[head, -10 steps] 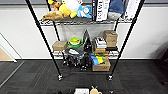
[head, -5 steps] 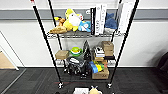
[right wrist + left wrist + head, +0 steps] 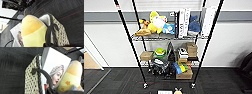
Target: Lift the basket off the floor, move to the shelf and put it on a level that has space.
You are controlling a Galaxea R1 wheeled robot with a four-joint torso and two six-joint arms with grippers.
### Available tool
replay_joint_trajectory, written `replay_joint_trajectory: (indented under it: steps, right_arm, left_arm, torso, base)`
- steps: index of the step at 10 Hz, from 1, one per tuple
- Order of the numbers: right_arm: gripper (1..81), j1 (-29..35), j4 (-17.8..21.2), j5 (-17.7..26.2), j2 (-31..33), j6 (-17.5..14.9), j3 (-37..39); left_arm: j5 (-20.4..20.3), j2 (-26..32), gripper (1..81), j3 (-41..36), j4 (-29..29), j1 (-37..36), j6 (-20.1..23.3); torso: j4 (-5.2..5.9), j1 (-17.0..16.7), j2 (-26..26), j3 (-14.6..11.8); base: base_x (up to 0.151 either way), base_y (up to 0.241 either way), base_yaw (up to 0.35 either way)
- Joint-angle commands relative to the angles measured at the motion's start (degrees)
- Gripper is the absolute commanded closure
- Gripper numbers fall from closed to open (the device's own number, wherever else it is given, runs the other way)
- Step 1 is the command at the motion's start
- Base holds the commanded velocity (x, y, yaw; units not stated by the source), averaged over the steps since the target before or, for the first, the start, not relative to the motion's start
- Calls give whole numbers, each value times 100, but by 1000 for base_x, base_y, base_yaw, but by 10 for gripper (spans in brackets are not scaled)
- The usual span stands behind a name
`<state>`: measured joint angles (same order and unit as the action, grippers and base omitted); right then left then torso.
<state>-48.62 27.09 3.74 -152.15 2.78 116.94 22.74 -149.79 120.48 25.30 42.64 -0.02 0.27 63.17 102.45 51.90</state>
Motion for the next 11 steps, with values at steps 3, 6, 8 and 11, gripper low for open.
replay_joint_trajectory:
  steps: [3,6,8,11]
  right_arm:
    - [811,480,174,-321,771,3,-1667]
    - [811,409,148,-497,1105,3,-2282]
    - [811,339,139,-603,1315,3,-2641]
    - [811,242,131,-910,1746,-32,-3309]
  left_arm:
    - [-173,994,811,-1852,230,-524,2]
    - [-401,1512,811,-2661,204,-445,2]
    - [-576,1871,811,-3178,195,-383,2]
    - [-797,2128,811,-3645,186,-314,11]
  torso:
    - [0,-608,-944,0]
    - [0,-911,-1427,-689]
    - [0,-1141,-1775,-1044]
    - [0,-1517,-2341,-1618]
  base:
    - [0,0,0]
    - [0,0,0]
    - [0,0,0]
    - [0,0,0]
